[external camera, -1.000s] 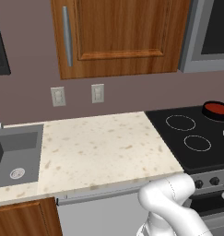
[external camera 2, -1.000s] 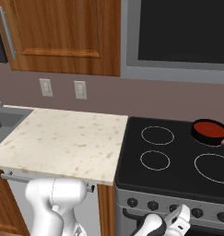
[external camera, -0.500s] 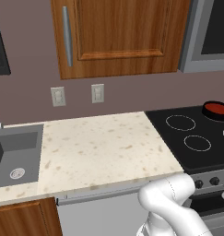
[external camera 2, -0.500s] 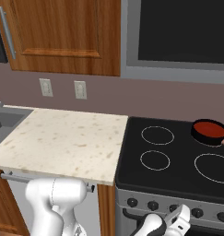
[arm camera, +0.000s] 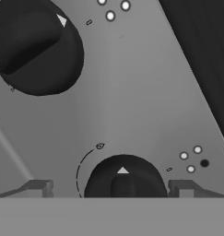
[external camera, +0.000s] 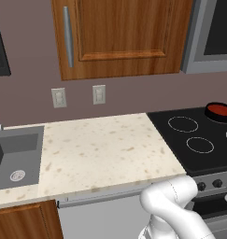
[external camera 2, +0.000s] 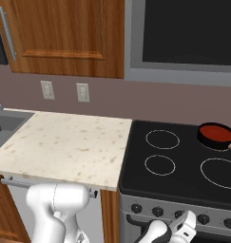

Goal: Wait until the marinara sauce is simmered to a deep red color and then turn off the stove.

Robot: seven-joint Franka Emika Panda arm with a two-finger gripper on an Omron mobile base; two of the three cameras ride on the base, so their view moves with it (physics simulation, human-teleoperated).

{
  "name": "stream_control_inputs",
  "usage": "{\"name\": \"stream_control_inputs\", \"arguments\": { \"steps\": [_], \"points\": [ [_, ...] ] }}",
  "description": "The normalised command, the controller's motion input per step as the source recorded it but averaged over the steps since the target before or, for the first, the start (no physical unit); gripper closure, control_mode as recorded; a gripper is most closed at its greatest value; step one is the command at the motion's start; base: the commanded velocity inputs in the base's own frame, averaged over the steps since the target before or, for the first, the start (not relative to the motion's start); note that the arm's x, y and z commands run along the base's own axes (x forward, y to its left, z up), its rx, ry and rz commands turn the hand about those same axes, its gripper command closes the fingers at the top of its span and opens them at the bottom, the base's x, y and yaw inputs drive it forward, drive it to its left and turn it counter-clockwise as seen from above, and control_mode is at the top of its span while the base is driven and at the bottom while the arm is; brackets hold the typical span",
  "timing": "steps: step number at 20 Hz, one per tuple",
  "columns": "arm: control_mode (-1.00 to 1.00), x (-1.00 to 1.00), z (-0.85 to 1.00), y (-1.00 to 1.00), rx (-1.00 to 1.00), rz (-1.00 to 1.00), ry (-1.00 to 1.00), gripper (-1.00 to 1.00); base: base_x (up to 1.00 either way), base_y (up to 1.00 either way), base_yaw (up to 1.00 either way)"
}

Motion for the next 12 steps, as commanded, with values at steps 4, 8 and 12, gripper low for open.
{"name": "stream_control_inputs", "arguments": {
  "steps": [4,8,12],
  "points": [
    [-1.00,0.00,0.00,0.00,0.00,0.00,0.00,-1.00,0.00,0.00,0.00],
    [-1.00,0.00,0.00,0.00,0.00,0.00,0.00,-1.00,0.00,0.00,0.00],
    [-1.00,0.00,0.00,0.00,0.00,0.00,0.00,-1.00,0.00,0.00,0.00]
  ]
}}
